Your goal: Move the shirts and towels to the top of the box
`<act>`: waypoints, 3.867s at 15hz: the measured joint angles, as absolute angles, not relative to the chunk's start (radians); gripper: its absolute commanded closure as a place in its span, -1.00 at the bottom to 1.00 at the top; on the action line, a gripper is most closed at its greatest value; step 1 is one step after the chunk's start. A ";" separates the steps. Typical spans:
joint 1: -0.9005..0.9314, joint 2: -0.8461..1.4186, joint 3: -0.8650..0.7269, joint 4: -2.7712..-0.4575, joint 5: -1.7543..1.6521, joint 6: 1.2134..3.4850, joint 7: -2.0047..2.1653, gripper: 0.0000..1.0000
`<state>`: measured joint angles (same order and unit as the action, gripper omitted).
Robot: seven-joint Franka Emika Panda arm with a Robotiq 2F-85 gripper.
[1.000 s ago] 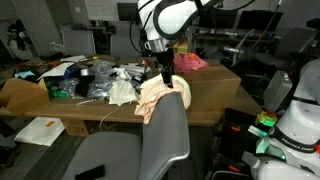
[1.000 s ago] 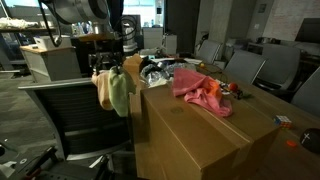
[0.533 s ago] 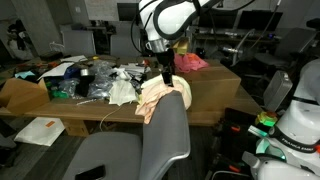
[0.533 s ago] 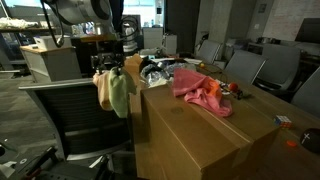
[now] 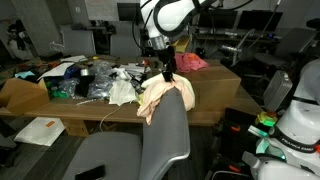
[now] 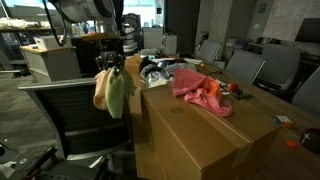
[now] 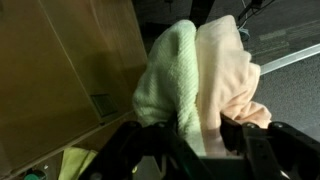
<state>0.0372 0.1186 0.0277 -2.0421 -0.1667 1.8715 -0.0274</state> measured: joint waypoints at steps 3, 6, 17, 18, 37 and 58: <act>0.037 0.119 0.025 -2.038 -0.167 1.868 0.042 0.88; 0.037 0.118 0.023 -2.032 -0.168 1.864 0.115 0.88; 0.009 0.063 -0.027 -1.989 -0.165 1.793 0.321 0.88; 0.002 0.057 -0.034 -1.980 -0.160 1.783 0.334 0.88; -0.232 -0.001 -0.237 -1.954 0.207 1.732 0.373 0.88; -0.324 -0.207 -0.254 -2.006 0.041 1.839 1.294 0.88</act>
